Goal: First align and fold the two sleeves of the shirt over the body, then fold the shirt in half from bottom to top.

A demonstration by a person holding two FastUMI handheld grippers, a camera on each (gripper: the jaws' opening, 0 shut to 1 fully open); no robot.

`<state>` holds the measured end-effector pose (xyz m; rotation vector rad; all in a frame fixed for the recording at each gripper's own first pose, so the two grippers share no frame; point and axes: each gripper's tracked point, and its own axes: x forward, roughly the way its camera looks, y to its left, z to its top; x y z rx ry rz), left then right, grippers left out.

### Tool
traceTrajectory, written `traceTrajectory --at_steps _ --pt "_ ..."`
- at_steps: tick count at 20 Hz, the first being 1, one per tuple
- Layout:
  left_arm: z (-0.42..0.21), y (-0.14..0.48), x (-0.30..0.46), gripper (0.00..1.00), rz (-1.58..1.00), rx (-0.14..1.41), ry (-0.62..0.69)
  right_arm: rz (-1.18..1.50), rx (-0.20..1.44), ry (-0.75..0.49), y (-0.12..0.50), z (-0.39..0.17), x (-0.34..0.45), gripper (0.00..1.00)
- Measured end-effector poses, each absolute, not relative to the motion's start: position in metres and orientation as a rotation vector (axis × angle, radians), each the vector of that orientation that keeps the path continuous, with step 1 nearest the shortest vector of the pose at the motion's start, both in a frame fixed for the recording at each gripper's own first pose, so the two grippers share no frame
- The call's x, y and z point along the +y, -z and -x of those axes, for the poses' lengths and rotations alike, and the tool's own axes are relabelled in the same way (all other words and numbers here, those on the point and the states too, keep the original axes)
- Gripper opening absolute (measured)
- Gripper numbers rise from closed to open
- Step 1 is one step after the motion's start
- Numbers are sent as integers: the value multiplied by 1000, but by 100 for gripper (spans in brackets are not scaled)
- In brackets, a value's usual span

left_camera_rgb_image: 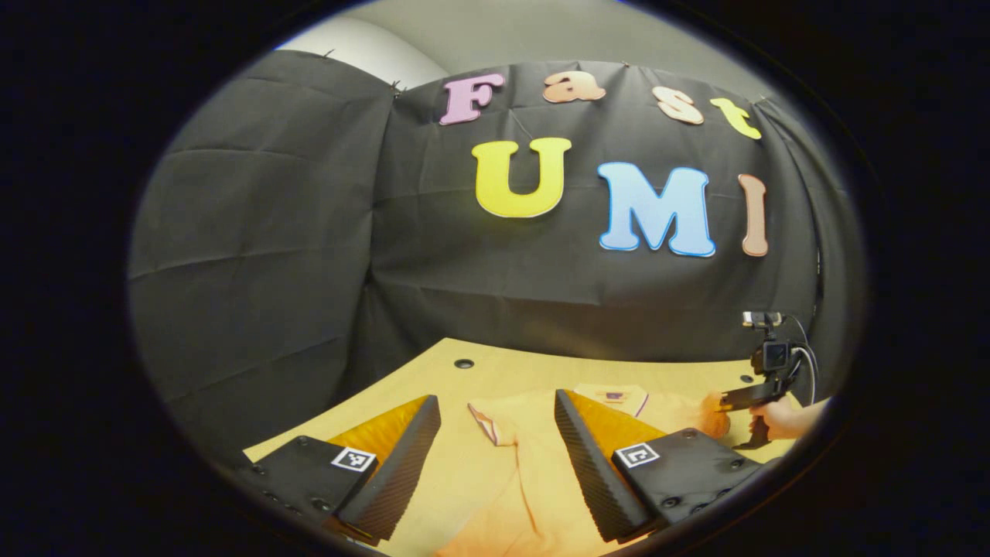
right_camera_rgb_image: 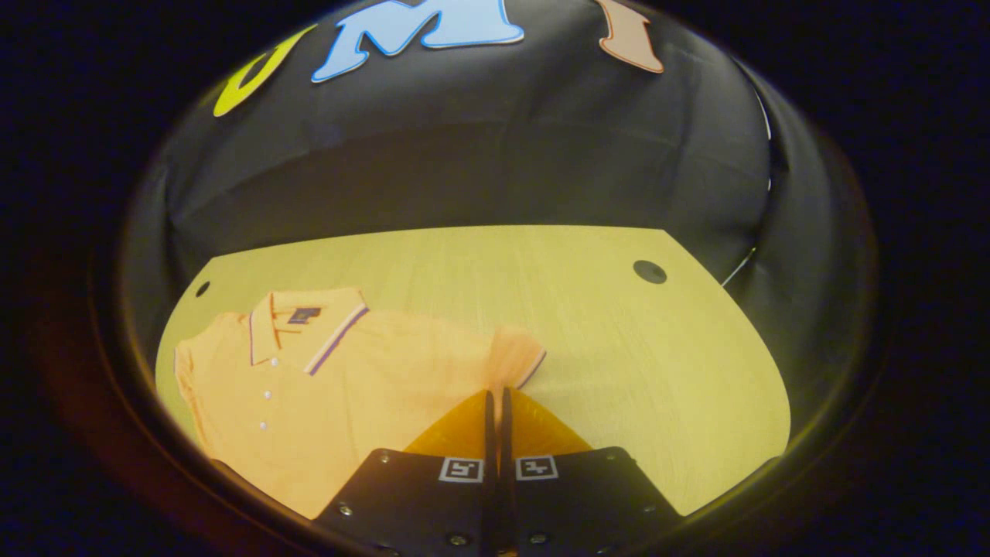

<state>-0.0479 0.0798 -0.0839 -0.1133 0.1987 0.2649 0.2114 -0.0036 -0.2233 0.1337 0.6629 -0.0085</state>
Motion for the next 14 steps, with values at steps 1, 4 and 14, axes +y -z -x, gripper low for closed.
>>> traceTrajectory --at_steps 1,4,14 --pt "47 83 78 96 112 198 -260 -139 655 -17 218 -211 6 1" --pt "46 84 70 97 111 197 -245 -124 640 -89 208 -208 33 1" --pt "58 92 86 96 120 207 -285 26 683 -249 229 -192 96 4"
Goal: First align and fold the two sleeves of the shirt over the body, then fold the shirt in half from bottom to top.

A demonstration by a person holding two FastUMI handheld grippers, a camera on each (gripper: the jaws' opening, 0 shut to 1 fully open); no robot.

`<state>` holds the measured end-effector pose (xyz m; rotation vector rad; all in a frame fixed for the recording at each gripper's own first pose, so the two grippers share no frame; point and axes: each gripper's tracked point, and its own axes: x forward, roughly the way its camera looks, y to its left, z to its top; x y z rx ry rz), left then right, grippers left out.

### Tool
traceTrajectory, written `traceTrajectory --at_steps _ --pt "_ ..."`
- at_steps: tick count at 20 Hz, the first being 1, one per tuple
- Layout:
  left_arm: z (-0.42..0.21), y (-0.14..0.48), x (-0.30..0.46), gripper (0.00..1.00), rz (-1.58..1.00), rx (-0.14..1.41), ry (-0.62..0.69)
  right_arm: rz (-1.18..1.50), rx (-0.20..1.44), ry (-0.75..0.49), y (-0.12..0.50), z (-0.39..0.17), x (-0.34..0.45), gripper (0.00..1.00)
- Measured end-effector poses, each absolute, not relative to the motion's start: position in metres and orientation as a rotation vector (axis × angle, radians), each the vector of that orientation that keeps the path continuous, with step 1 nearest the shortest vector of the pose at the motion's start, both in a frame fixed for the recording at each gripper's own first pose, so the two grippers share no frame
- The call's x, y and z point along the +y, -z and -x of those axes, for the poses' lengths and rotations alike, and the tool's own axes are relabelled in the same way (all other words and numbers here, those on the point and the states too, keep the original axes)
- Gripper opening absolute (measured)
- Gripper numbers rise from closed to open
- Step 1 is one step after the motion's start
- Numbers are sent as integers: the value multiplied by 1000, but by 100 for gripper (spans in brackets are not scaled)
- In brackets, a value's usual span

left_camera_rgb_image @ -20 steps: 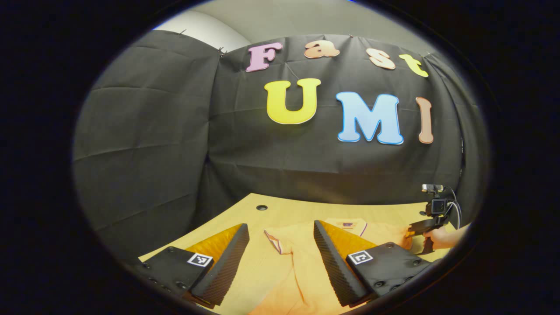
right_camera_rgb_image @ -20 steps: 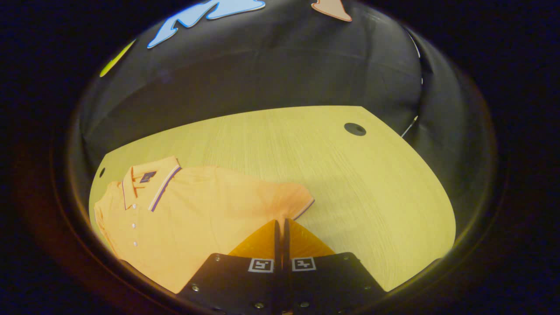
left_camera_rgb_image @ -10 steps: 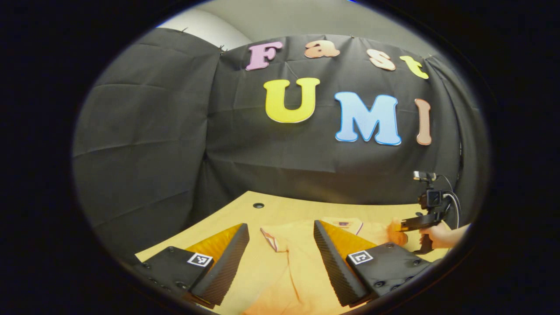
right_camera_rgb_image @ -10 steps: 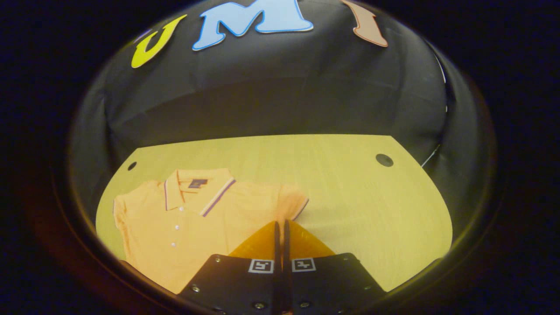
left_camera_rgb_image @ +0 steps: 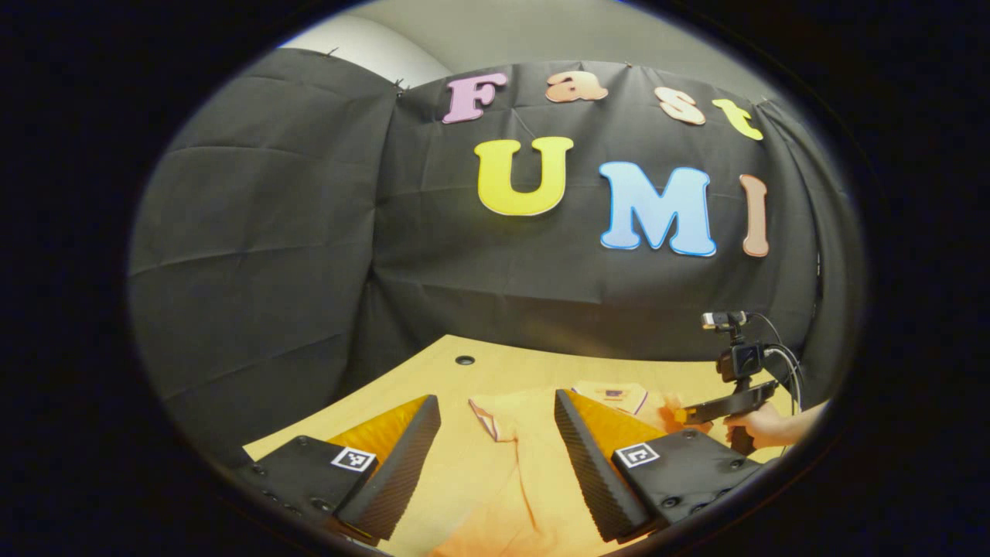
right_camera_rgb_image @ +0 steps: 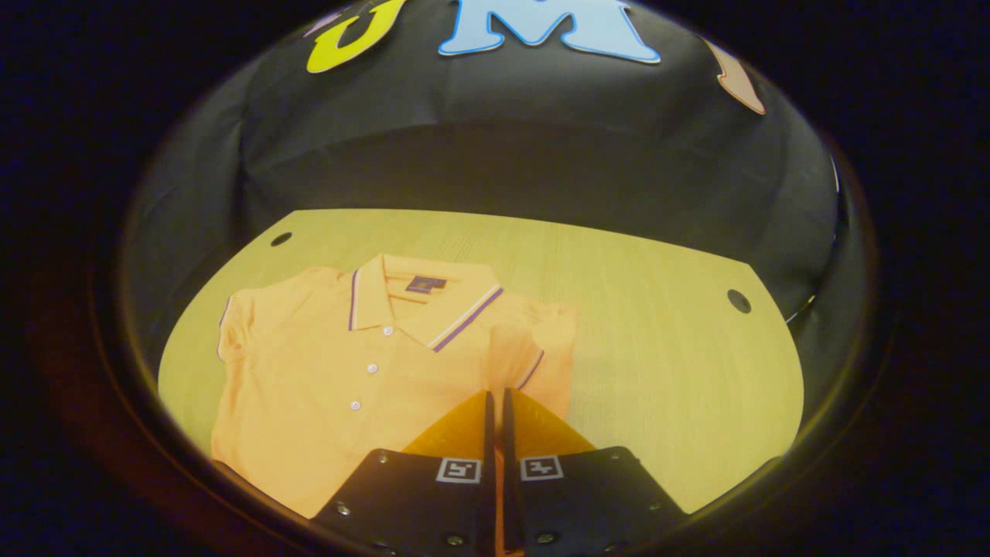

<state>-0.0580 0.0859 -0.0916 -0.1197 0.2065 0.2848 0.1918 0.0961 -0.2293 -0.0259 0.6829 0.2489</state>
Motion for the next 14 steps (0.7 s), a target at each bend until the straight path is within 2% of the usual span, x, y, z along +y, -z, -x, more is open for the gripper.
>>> traceTrajectory --at_steps 5,6,8,9,10,12,13,14 --pt "54 97 90 97 128 214 -280 55 704 -260 233 -186 100 10" --pt "52 98 91 96 130 217 -275 36 710 -270 232 -185 105 16" --pt "49 101 92 96 134 219 -264 18 706 -271 228 -185 106 22" --pt "47 102 93 96 136 220 -257 22 701 -256 224 -185 104 35" --pt "41 104 95 97 142 220 -246 10 692 -262 219 -185 106 35" --pt "31 109 95 96 154 224 -222 0 685 -256 211 -179 108 69" --pt "23 112 94 95 160 227 -206 -6 673 -253 203 -175 108 72" --pt "13 119 93 96 171 231 -183 -11 649 -245 190 -169 108 82"
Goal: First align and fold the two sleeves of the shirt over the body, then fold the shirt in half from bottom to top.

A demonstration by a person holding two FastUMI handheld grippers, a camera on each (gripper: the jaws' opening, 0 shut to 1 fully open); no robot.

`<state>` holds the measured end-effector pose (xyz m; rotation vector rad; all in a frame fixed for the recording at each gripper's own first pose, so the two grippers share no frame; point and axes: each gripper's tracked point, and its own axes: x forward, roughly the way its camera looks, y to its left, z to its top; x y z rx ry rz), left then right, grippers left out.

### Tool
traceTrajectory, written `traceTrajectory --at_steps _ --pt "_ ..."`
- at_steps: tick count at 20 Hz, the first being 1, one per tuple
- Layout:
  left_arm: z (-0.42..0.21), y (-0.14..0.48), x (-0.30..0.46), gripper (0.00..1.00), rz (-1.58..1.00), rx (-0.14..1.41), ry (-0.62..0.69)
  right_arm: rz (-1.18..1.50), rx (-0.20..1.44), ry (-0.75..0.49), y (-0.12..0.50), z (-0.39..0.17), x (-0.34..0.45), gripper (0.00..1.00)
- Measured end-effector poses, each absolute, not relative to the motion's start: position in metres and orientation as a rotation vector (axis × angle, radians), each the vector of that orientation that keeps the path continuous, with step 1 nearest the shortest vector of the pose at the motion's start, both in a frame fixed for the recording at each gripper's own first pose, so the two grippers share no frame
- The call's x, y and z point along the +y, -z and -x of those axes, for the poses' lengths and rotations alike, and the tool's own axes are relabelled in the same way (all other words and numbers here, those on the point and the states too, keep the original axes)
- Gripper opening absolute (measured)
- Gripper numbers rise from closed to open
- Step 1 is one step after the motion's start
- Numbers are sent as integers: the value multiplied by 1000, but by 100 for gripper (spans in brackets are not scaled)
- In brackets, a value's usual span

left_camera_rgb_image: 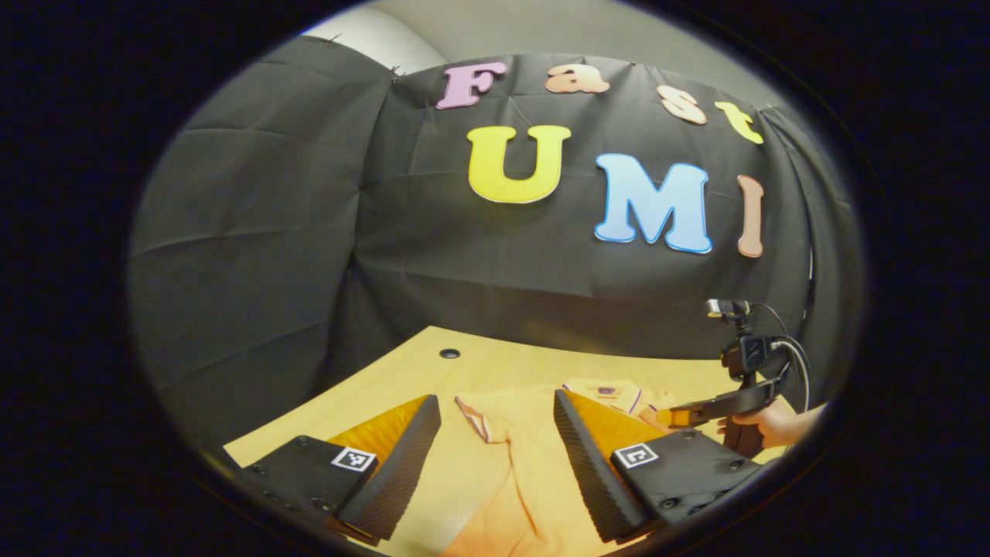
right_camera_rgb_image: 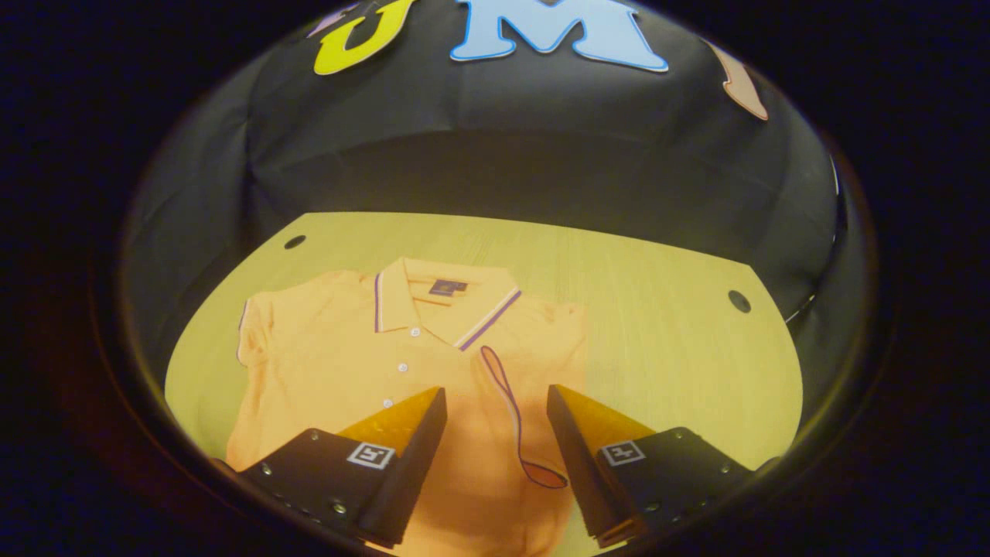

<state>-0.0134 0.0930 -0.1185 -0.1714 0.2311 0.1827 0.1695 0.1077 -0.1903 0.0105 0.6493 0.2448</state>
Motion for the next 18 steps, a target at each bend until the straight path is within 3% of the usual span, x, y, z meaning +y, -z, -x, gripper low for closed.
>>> traceTrajectory --at_steps 1,2,10,18 --pt "5 123 92 96 180 237 -165 -9 628 -235 180 -166 105 91" --pt "-3 128 92 95 189 242 -148 -6 608 -224 169 -161 104 92" --pt "-75 183 103 96 212 319 -65 -12 448 -191 94 -108 115 93" --pt "-137 254 122 95 278 430 -129 3 355 -235 59 -32 129 93"
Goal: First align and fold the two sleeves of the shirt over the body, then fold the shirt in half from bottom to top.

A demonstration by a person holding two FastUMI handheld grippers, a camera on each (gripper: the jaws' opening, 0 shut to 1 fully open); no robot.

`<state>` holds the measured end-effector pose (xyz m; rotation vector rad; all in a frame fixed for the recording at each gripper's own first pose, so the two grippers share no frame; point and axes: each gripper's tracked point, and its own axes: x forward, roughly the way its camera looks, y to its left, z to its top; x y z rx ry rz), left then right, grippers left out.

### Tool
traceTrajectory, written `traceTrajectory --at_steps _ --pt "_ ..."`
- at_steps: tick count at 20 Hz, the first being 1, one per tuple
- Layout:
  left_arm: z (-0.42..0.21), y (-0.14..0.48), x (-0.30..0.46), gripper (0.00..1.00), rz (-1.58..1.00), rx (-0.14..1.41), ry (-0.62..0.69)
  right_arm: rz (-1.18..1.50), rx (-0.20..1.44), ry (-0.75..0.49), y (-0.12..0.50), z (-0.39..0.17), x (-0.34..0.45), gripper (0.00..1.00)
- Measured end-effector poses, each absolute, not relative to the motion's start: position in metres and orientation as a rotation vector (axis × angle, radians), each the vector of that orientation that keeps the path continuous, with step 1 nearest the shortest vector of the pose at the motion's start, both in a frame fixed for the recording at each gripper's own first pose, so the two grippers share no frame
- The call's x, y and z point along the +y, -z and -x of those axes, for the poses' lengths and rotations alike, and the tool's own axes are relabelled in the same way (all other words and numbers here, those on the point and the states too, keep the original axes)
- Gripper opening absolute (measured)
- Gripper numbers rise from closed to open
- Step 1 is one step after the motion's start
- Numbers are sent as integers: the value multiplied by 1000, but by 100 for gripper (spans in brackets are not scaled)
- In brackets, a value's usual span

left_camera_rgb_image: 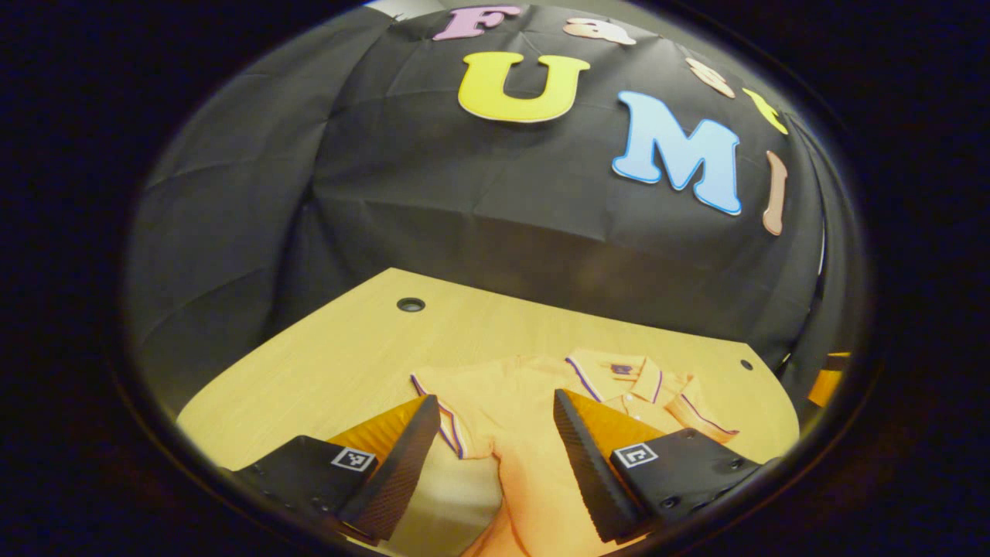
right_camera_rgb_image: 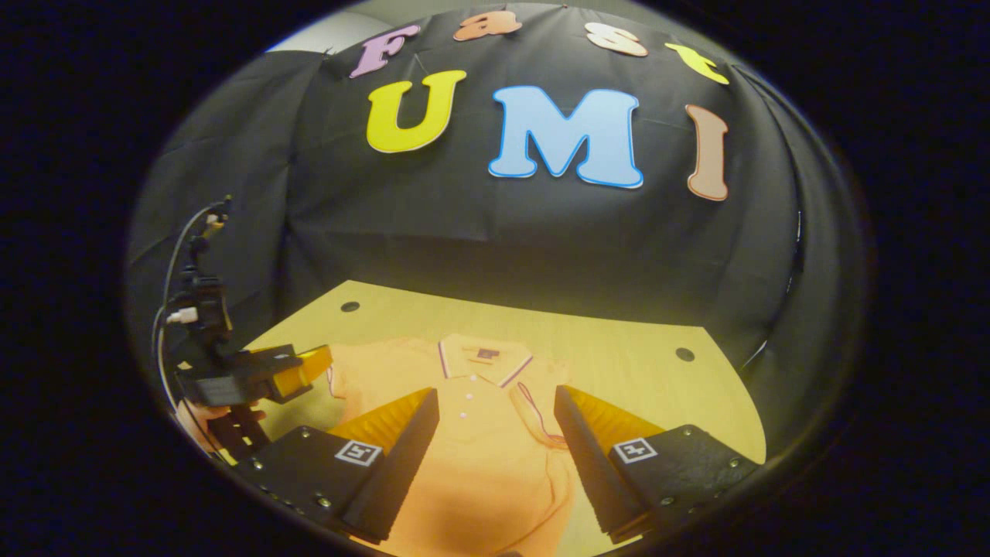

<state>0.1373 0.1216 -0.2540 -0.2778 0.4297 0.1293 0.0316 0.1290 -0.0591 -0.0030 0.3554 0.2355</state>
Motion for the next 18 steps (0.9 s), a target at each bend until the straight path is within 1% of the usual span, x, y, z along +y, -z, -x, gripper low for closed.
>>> traceTrajectory --at_steps 2,3,7,11,18 --pt "-151 264 132 96 298 441 -166 -2 350 -246 55 -13 127 93" --pt "-156 270 137 95 304 450 -184 2 348 -246 56 -5 126 93" --pt "-176 302 157 96 344 510 -240 14 332 -213 53 18 116 93" --pt "-190 331 177 96 317 560 -283 13 341 -199 53 36 109 93" --pt "-207 370 184 96 202 657 -271 -30 393 -170 69 51 95 93"
